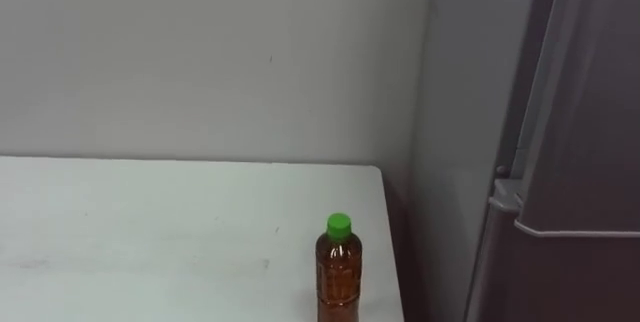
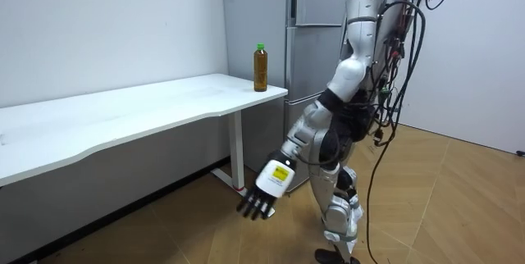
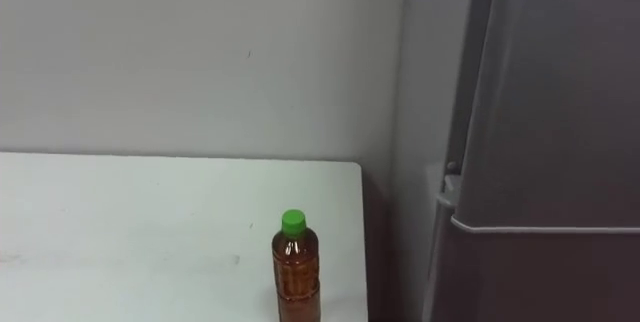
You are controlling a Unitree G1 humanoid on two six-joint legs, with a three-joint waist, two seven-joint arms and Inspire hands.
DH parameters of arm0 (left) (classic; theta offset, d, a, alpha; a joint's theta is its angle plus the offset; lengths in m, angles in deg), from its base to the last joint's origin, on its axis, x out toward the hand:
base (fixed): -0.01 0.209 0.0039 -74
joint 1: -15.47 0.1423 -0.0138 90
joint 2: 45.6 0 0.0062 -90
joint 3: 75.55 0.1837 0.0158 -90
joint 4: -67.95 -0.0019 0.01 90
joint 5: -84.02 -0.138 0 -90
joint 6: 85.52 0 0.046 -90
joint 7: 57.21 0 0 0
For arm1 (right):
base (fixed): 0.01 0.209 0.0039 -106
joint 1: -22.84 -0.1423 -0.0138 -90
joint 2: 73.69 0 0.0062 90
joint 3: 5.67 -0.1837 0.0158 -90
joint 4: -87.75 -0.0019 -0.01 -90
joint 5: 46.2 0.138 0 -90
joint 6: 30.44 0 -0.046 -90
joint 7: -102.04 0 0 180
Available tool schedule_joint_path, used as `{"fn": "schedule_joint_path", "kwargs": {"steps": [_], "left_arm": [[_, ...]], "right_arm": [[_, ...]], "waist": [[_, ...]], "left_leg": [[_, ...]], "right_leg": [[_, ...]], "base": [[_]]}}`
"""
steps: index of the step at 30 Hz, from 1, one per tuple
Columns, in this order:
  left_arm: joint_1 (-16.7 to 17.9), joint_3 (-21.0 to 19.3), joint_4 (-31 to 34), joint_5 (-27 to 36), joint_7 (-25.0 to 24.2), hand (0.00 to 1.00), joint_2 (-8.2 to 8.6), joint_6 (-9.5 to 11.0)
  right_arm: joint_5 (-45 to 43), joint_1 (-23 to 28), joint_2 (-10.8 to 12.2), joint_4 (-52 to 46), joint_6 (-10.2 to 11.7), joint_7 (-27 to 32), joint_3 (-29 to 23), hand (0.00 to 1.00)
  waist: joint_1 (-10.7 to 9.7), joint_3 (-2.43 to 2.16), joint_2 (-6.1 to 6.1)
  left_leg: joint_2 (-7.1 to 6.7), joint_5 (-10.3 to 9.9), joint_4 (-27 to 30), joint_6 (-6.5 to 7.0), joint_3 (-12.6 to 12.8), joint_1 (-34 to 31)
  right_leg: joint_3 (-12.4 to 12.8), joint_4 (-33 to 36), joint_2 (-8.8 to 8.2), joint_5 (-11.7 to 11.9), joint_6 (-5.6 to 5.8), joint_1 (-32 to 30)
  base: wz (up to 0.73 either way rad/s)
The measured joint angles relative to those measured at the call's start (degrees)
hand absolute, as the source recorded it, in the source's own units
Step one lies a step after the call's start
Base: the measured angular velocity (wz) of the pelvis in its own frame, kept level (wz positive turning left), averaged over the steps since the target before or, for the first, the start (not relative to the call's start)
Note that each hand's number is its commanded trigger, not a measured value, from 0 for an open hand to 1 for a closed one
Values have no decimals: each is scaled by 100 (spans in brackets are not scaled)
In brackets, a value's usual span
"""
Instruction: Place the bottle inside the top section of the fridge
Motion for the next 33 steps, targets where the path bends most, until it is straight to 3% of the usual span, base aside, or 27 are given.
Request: {"fn": "schedule_joint_path", "kwargs": {"steps": [5, 10, 15, 20, 27, 33], "left_arm": [[-165, -160, 702, 28, 256, 0, -13, 128], [-207, -211, 1678, 53, 410, 0, -15, 187], [-329, -491, 2452, 167, 542, 0, -20, 199], [-400, -629, 3516, 151, 795, 0, -85, 195], [-843, -619, 4821, -201, 913, 0, -248, 116], [-877, -545, 6199, -504, 787, 0, -261, 109]], "right_arm": [[-267, -1, -39, -2, 4, -52, -206, 0], [-314, 33, -32, -10, 10, -64, -219, 0], [-295, 107, -2, -102, 2, -99, -271, 0], [-257, 194, 28, -174, 3, -23, -277, 0], [-300, 144, 35, -116, -6, 74, -256, 0], [-310, -25, 55, 3, -9, 86, -261, 0]], "waist": [[17, -29, 45], [68, -99, 62], [77, -107, 41], [79, -104, 25], [40, -89, 9], [-119, -38, 8]], "left_leg": [[0, -3, 9, -5, 4, -2], [0, -1, 11, -5, 38, -4], [0, -2, 13, -4, 46, -3], [1, 0, 14, -6, 36, -5], [-1, -1, 15, -5, 26, -12], [0, -1, 17, -6, 9, -75]], "right_leg": [[-5, 10, -1, -3, -3, -10], [-3, 93, -11, -15, -16, -89], [-2, 99, -14, -14, -16, -78], [15, 98, -29, -16, -15, -69], [20, 77, -13, -15, -14, -52], [34, 77, -11, -16, -13, -111]], "base": [[0], [-2], [0], [0], [0], [1]]}}
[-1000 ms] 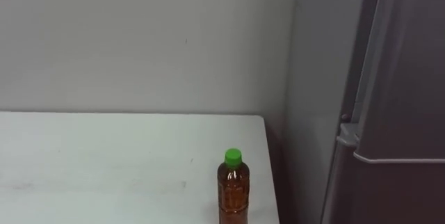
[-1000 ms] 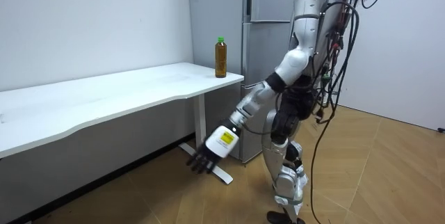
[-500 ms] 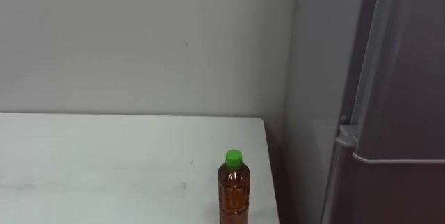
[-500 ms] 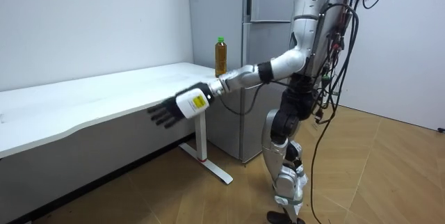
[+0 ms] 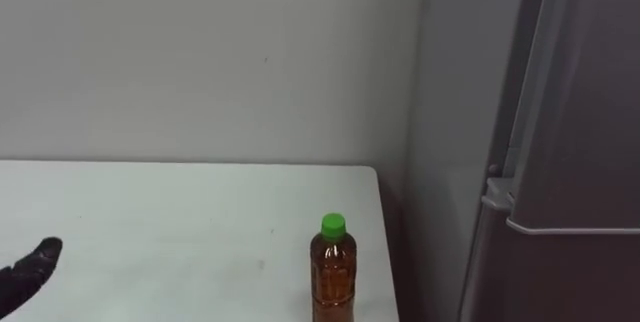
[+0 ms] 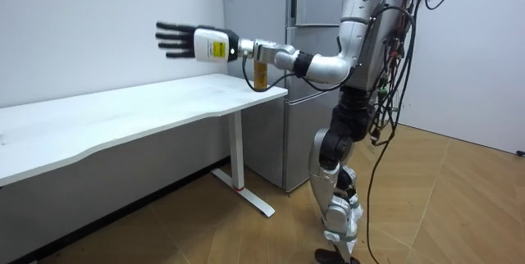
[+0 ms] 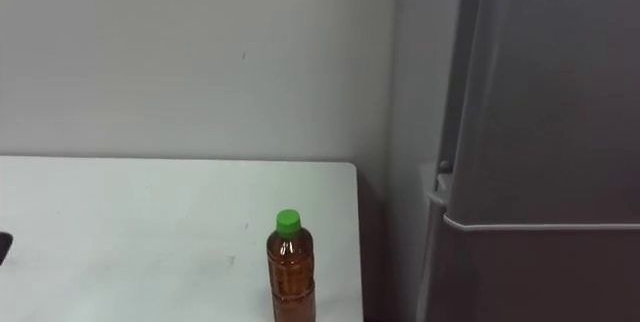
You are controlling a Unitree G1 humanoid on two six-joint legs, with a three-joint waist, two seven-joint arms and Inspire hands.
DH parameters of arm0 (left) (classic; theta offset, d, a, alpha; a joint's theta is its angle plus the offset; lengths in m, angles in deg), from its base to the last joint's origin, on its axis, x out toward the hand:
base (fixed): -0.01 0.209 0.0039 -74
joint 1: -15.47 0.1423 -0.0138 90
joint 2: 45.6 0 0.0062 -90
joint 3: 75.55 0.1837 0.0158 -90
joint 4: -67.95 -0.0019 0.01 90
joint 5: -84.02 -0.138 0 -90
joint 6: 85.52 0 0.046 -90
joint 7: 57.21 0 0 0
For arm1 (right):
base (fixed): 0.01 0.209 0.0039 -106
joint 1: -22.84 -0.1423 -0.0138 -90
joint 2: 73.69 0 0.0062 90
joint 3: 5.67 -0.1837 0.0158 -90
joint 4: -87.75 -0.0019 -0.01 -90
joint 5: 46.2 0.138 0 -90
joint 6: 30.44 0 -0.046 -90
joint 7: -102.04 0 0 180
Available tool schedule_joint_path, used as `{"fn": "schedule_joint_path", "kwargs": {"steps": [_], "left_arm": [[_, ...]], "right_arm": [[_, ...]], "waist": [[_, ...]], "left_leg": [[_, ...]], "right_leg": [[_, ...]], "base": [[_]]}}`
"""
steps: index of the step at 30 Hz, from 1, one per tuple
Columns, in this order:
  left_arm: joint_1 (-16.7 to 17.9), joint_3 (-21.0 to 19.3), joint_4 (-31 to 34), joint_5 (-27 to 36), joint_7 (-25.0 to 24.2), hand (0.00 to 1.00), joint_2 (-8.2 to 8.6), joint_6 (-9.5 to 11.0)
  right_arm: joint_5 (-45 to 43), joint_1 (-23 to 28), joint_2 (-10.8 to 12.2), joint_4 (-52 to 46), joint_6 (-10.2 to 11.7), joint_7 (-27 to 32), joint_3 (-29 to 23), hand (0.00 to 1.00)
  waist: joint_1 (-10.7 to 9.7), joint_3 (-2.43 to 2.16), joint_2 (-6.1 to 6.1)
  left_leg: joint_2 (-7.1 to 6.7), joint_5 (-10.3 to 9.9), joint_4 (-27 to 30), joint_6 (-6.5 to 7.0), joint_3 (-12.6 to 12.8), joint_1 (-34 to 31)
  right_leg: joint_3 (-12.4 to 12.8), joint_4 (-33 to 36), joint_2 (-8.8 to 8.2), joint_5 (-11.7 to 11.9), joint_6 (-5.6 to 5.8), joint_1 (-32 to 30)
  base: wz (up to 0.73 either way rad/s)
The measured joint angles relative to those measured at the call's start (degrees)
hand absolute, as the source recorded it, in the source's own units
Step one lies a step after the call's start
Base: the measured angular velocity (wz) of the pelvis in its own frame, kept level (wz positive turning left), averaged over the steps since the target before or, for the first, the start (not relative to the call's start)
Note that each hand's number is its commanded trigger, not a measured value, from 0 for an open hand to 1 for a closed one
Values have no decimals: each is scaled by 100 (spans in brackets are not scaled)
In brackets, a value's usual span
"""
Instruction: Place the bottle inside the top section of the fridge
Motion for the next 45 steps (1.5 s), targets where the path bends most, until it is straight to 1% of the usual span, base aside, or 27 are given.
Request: {"fn": "schedule_joint_path", "kwargs": {"steps": [2, 3, 4, 5, 7, 9, 10, 12, 14, 16, 19, 20, 22, 23, 24, 27, 28, 30, 33, 34, 39, 42, 45], "left_arm": [[-119, 102, 176, -78, -129, 0, 0, -1], [-240, 190, 220, -126, -205, 0, -7, -24], [-367, 290, 303, -120, -272, 0, -6, -87], [-448, 348, 317, -119, -313, 0, -5, -107], [-759, 565, 366, -121, -505, 0, 4, -214], [-903, 729, 435, -124, -574, 0, 16, -276], [-954, 842, 508, -125, -648, 0, 18, -300], [-960, 1004, 611, -122, -781, 0, 34, -317], [-985, 1199, 640, -132, -939, 0, 66, -335], [-1190, 1465, 644, -129, -1131, 0, 68, -431], [-1418, 1766, 644, -117, -1326, 0, 122, -468], [-1450, 1808, 643, -115, -1368, 0, 145, -483], [-1555, 1979, 644, -119, -1493, 0, 253, -561], [-1591, 2025, 643, -120, -1534, 0, 289, -593], [-1649, 2161, 644, -118, -1622, 0, 319, -612], [-1663, 2451, 644, -107, -1858, 0, 323, -625], [-1663, 2541, 644, -109, -1908, 0, 329, -649], [-1696, 2685, 646, -63, -1967, 0, 347, -727], [-1835, 2792, 645, 170, -2135, 0, 466, -787], [-1887, 2823, 645, 245, -2179, 0, 507, -787], [-2136, 2991, 615, 470, -2407, 0, 585, -814], [-2205, 3187, 555, 565, -2608, 0, 612, -825], [-2205, 3352, 535, 565, -2827, 0, 632, -869]], "right_arm": [[1, -10, -1, 12, -11, -12, -4, 0], [18, -16, -1, 0, -47, -13, 4, 0], [41, -15, -1, -18, -102, -13, 10, 0], [42, -18, -1, -22, -119, -13, 16, 0], [41, -63, -3, -18, -129, -9, 75, 0], [43, -108, -10, -5, -162, -8, 120, 0], [43, -129, -10, -1, -172, -10, 124, 0], [53, -164, -11, 5, -172, -12, 126, 0], [54, -203, -23, 37, -167, -16, 127, 0], [55, -251, -56, 54, -176, -66, 183, 0], [59, -256, -55, 46, -193, -64, 192, 0], [82, -257, -55, 38, -198, -59, 216, 0], [147, -298, -62, 0, -227, -43, 358, 0], [155, -337, -72, 2, -233, -40, 394, 0], [152, -341, -77, 7, -242, -38, 415, 0], [154, -399, -88, 9, -240, -30, 491, 0], [153, -443, -102, 15, -242, -8, 587, 0], [148, -480, -119, 17, -249, -11, 661, 0], [151, -504, -159, 10, -340, -31, 717, 0], [152, -512, -188, 9, -350, -67, 777, 0], [141, -668, -223, 119, -361, -70, 995, 0], [173, -681, -251, 123, -360, -69, 1017, 0], [204, -689, -250, 126, -363, -63, 1015, 0]], "waist": [[-11, 2, 9], [-23, 1, -3], [-30, 2, -5], [-39, 4, -10], [-99, -3, -27], [-185, 0, -9], [-253, -8, -10], [-315, -6, 26], [-428, -6, 55], [-468, 8, 82], [-519, 2, 98], [-531, 4, 94], [-618, 3, 90], [-621, 3, 89], [-641, 3, 88], [-700, 4, 85], [-756, 1, 89], [-796, -8, 97], [-795, -12, 102], [-812, -24, 119], [-926, -2, 93], [-955, -1, 151], [-994, 6, 168]], "left_leg": [[0, 0, 2, 0, -2, -28], [0, 0, 9, 0, -2, -41], [0, 0, 12, 0, -3, -54], [0, 0, 14, 0, -3, -59], [0, 0, 27, 1, -7, -88], [0, 0, 23, 1, -2, -88], [0, 0, 13, 1, -1, -97], [0, 0, 0, 1, 1, -98], [0, 1, 3, 0, 2, -90], [2, 2, 7, -2, 4, -90], [7, 3, 1, -2, 35, -75], [7, 3, 2, -2, 42, -75], [7, 2, -5, -2, 48, -84], [7, 2, -11, -2, 48, -88], [10, 2, -31, -2, 48, -98], [13, 2, -15, -2, 59, -95], [13, 2, -2, -2, 57, -99], [15, 2, -4, -2, 63, -96], [18, 2, -7, -2, 108, -88], [18, 2, -7, -2, 114, -86], [21, 2, -6, -2, 147, -73], [22, 0, -23, 0, 151, -73], [32, 0, -27, -2, 152, -80]], "right_leg": [[-16, 1, -4, 0, 0, -26], [-15, 0, -4, 1, 0, -35], [-24, 0, -8, 1, 0, -46], [-28, 0, -10, 1, 1, -49], [-29, -8, -12, 1, 1, -64], [-25, -31, -13, 3, 4, -67], [-23, -71, -12, 11, 12, -62], [-9, -91, -8, 13, 14, -62], [20, -97, 3, 13, 14, -66], [98, -101, 31, 13, 14, -73], [133, -107, 42, 13, 15, -71], [130, -110, 39, 13, 15, -71], [127, -130, 39, 21, 22, -73], [129, -147, 43, 31, 22, -71], [140, -188, 54, 55, 20, -65], [137, -185, 56, 56, 20, -69], [136, -183, 54, 56, 20, -74], [137, -182, 54, 56, 20, -75], [137, -183, 53, 58, 19, -80], [153, -191, 56, 62, 18, -76], [243, -191, 75, 71, 21, -77], [256, -203, 77, 86, 22, -77], [262, -202, 76, 92, 12, -78]], "base": [[0], [0], [0], [0], [0], [0], [0], [-3], [-2], [0], [-3], [-4], [0], [0], [0], [0], [0], [0], [-5], [-5], [-2], [-2], [0]]}}
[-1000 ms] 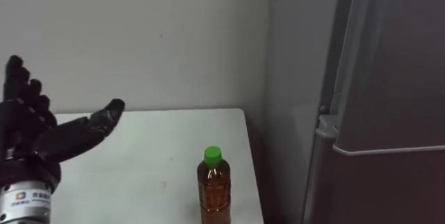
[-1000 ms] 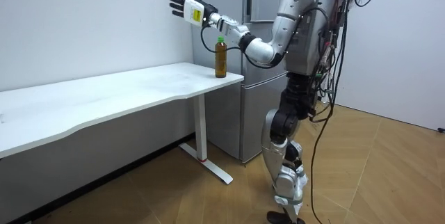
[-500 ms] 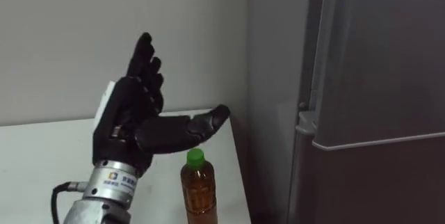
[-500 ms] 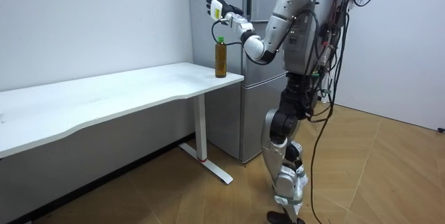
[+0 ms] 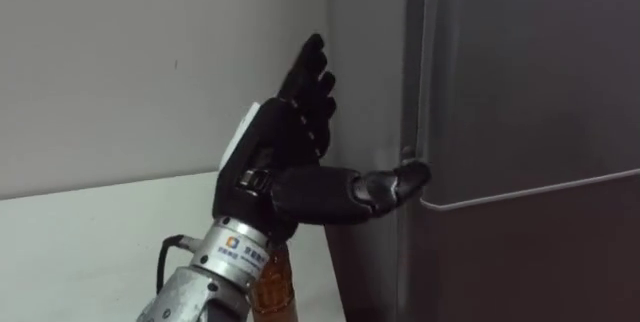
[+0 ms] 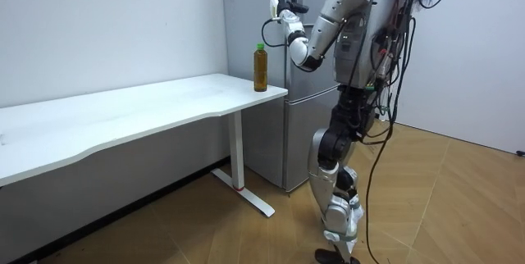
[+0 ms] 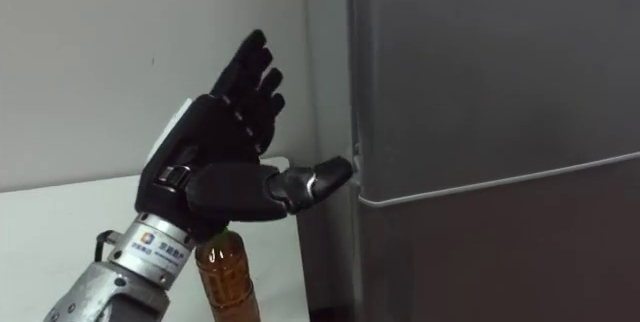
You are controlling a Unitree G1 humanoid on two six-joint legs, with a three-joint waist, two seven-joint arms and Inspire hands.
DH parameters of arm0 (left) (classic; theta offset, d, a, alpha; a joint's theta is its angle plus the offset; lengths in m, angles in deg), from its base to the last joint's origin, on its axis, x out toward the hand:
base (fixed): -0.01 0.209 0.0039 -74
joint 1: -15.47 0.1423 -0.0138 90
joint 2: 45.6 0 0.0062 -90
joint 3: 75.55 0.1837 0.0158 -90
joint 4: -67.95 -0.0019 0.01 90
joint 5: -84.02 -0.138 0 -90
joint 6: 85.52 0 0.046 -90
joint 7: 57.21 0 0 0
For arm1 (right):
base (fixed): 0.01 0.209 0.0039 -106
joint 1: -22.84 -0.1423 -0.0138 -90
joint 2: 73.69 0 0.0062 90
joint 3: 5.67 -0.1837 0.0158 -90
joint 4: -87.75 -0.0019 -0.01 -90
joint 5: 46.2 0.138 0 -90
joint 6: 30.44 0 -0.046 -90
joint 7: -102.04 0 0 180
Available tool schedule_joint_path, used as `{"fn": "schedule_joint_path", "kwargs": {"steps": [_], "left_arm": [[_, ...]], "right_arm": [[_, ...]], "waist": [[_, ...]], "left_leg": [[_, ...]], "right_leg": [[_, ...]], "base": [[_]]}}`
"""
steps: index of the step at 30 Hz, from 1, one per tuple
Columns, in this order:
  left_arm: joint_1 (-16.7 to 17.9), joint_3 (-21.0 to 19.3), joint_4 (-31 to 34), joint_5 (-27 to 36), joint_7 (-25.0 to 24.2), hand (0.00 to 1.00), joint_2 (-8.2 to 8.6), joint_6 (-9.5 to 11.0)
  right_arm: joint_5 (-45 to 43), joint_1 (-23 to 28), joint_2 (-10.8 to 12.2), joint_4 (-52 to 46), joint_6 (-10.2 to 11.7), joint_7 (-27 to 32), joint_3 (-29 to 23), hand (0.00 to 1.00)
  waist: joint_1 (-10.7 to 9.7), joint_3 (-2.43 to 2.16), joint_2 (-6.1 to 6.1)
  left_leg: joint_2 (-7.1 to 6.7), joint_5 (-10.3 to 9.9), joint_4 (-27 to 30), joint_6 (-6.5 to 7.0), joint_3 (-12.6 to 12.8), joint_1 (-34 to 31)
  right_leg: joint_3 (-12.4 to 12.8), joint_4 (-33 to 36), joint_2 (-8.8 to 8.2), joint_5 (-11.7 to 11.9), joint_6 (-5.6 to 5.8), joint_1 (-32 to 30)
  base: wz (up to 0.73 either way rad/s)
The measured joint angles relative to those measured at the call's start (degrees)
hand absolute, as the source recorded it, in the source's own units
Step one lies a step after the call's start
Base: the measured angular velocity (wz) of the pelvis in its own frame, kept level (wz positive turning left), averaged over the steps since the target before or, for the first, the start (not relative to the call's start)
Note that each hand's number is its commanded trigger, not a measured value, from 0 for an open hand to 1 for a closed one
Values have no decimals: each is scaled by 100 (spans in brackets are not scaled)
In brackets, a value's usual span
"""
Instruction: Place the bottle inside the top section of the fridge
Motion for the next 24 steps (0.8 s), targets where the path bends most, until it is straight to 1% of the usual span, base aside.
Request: {"fn": "schedule_joint_path", "kwargs": {"steps": [4, 7, 10, 13, 18, 19, 20, 21, 22, 24], "left_arm": [[0, 41, -40, -5, -157, 0, 15, -101], [0, 111, -87, -5, -214, 0, 75, -125], [0, 204, -89, -2, -228, 0, 101, -168], [-1, 204, -89, -2, -297, 0, 132, -215], [-4, 234, -88, -1, -339, 0, 156, -218], [-15, 240, -87, -1, -340, 11, 157, -218], [-25, 246, -86, -2, -340, 44, 158, -218], [-55, 271, -86, -3, -340, 89, 158, -218], [-96, 309, -81, -1, -341, 100, 159, -218], [-193, 349, -81, 2, -356, 100, 174, -222]], "right_arm": [[-1, -29, 3, -3, -3, 4, 2, 0], [-1, -43, 5, -1, -4, 13, 13, 0], [0, -46, 5, -1, -5, 18, 24, 0], [0, -49, 3, -1, -7, 20, 33, 0], [13, -56, 1, 4, 0, 18, 56, 0], [19, -59, 1, 9, 0, 16, 56, 0], [20, -60, 1, 9, 0, 15, 56, 0], [24, -63, 1, 9, 0, 11, 59, 0], [30, -75, 1, 10, -2, 8, 63, 0], [32, -102, 1, 24, -5, -1, 72, 0]], "waist": [[-89, 14, 30], [-96, 14, 30], [-96, 14, 30], [-103, 14, 30], [-118, 14, 29], [-124, 14, 29], [-130, 13, 29], [-140, 12, 29], [-153, 11, 28], [-179, 7, 24]], "left_leg": [[6, -2, 12, -4, 0, -4], [7, -1, 15, -5, 0, -5], [7, -1, 17, -5, 0, -10], [7, -1, 16, -5, -1, -17], [8, -1, 15, -5, -5, -21], [8, -1, 15, -5, -6, -25], [8, -1, 14, -5, -6, -28], [8, -1, 12, -5, -10, -37], [8, -1, 13, -5, -17, -58], [8, -1, 20, -4, -17, -94]], "right_leg": [[2, 1, 0, 9, -13, -2], [-1, 2, 0, 12, -17, -2], [-4, -1, 0, 12, -17, -4], [-7, -11, -1, 12, -16, -4], [-17, -23, -11, 12, -16, -3], [-20, -23, -13, 12, -16, -6], [-22, -27, -12, 12, -15, -8], [-33, -58, -10, 23, -10, -1], [-50, -79, -11, 35, -10, -3], [-73, -81, -11, 39, -8, -34]], "base": [[0], [0], [0], [0], [0], [0], [0], [0], [3], [0]]}}
